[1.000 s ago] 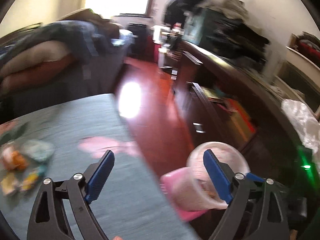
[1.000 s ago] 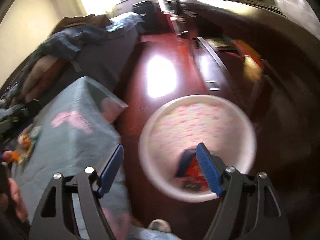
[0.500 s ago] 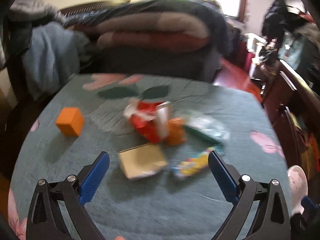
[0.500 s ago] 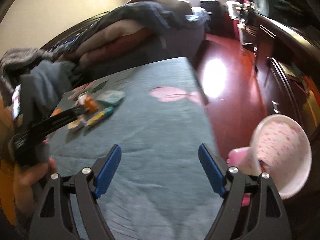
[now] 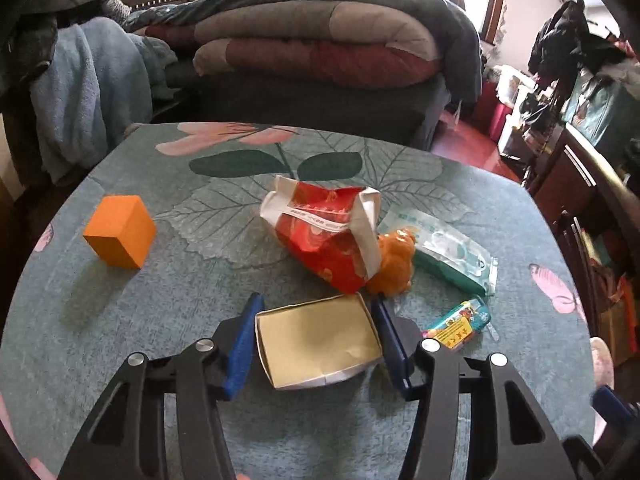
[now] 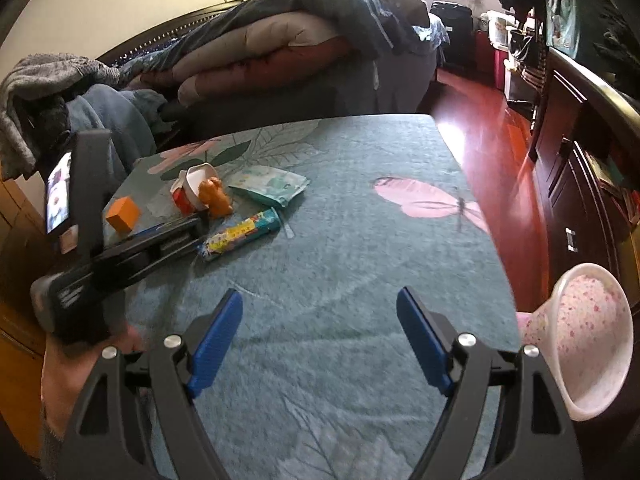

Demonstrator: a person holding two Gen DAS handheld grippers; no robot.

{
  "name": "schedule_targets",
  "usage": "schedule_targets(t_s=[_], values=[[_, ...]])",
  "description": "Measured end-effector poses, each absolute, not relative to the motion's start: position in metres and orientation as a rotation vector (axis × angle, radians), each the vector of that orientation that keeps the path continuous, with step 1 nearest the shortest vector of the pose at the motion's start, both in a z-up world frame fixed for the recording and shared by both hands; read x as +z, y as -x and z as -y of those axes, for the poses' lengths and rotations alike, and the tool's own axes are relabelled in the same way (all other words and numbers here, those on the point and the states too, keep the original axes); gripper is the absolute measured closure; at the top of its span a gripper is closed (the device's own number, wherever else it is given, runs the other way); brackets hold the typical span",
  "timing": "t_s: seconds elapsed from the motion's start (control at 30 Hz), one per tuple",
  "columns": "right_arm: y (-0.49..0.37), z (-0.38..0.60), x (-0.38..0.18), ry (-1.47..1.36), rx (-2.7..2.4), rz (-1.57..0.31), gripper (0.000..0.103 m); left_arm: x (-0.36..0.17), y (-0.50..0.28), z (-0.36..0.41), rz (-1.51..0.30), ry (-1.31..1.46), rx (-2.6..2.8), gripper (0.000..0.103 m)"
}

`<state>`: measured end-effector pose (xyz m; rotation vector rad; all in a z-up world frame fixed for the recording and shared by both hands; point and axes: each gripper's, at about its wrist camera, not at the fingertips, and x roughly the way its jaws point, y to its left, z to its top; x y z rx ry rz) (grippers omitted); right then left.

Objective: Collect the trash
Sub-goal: 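Grasp the tan box tray with the left tool while the right tool grasps the candy roll, then carry both items over the pink basin and open both tools to drop them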

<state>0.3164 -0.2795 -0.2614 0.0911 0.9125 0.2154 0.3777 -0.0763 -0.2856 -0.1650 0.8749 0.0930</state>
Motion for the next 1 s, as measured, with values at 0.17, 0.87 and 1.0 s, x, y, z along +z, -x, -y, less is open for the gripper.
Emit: schedule_targets(t_s=[0.17,0.87,1.0], values=[[-0.34,0.244,-0.272,-0.057,0.279,-0.93,0.023,-0.274,-0.364,0.042,-0.836,0.237,0.117,0.048],[-0.397,0.178,-0.3,0.193,0.384,-0.944,0.021,-0.259,-0.338,-0.012,-0.788,0.292,0.138,0.047],[-0.39,0.182,-0.298,0.165,0.395,-0.946,0.021,-0.258,-0.335,-0.011,-0.789,0.293,0.135,0.047]])
